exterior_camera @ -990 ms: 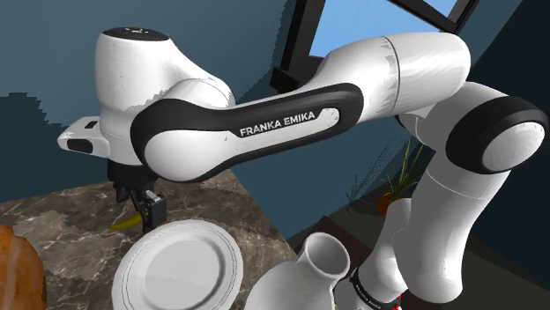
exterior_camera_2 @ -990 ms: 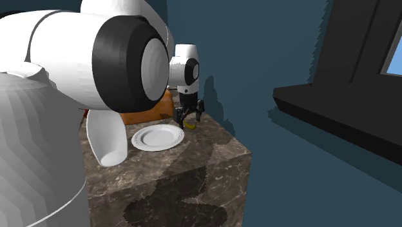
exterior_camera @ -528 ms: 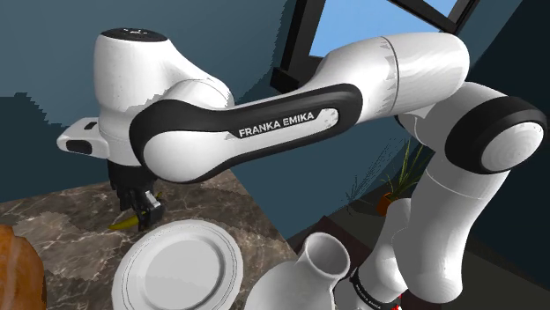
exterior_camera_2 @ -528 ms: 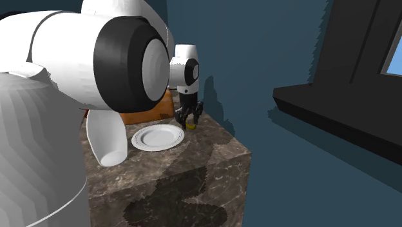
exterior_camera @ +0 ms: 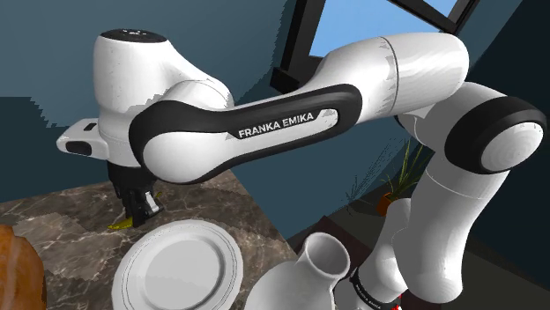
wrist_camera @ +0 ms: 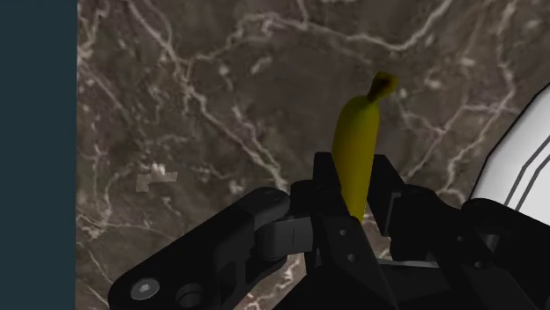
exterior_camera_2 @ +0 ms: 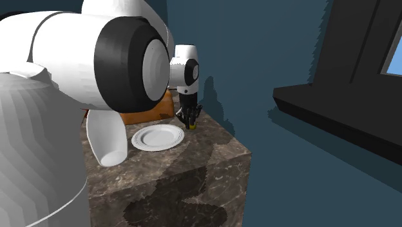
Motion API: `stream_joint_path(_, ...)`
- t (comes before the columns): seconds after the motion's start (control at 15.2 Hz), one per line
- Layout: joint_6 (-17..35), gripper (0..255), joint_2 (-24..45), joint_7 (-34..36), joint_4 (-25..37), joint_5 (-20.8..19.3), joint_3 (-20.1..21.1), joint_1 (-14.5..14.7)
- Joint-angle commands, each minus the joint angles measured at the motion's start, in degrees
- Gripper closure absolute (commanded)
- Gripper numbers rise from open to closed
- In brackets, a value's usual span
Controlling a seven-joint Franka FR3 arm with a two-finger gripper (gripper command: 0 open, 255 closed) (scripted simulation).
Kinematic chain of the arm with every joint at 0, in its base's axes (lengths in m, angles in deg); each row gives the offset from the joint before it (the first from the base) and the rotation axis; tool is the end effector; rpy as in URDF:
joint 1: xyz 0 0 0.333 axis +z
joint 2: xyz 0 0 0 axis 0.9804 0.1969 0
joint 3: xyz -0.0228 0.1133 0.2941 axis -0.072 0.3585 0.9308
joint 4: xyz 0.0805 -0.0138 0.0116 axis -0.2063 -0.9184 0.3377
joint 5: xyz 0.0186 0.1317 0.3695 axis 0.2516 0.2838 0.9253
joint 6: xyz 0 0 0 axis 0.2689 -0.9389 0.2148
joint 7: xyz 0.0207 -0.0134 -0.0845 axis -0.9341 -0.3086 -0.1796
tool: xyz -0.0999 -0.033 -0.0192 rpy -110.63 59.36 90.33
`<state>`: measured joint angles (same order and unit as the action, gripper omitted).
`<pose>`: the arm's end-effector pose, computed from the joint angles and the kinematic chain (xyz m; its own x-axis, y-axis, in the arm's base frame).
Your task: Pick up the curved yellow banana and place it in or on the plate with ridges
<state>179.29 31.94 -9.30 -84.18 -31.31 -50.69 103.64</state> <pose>0.4694 0.4035 0.4546 -0.0639 0.9960 0.0626 0.9960 0.0597 0.0665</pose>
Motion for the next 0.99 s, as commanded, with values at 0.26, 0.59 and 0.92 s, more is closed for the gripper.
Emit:
stream_joint_path(0.26,-2.7,255,-0.8,-0.2,1.9,0.3,0.0,-0.1)
stream_joint_path(0.59,-6.3,255,-1.4,-0.4,5.0,0.5,0.1,-0.1)
stream_joint_path(0.92,-10.1,255,-1.7,-0.4,8.5,0.7,0.2,0.0)
